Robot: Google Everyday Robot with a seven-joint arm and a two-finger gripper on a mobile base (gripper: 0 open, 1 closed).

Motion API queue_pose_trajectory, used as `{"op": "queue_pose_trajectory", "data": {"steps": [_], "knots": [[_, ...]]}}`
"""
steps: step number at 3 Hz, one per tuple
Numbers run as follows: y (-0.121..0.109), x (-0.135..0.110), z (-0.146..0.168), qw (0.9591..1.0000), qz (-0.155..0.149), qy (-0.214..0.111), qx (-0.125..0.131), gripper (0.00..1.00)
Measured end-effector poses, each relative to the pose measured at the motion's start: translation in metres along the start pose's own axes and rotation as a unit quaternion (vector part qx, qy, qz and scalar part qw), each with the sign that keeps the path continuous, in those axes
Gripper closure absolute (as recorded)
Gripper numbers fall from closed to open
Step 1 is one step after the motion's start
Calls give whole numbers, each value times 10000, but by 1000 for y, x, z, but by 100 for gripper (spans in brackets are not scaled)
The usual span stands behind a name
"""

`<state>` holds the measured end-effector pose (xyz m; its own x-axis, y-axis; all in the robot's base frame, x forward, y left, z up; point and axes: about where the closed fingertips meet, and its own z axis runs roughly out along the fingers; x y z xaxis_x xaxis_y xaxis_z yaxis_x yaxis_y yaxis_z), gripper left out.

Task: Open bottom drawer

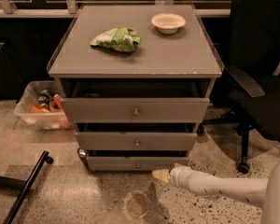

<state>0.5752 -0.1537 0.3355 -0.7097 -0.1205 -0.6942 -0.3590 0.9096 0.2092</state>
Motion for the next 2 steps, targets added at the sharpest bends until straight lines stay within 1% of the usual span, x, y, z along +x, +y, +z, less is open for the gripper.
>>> {"op": "queue_pose_trajectory", "data": {"steps": [1,2], "knots": [[-19,7,37,9998,37,-169,80,50],[-32,5,64,9992,-6,-377,114,73]]}}
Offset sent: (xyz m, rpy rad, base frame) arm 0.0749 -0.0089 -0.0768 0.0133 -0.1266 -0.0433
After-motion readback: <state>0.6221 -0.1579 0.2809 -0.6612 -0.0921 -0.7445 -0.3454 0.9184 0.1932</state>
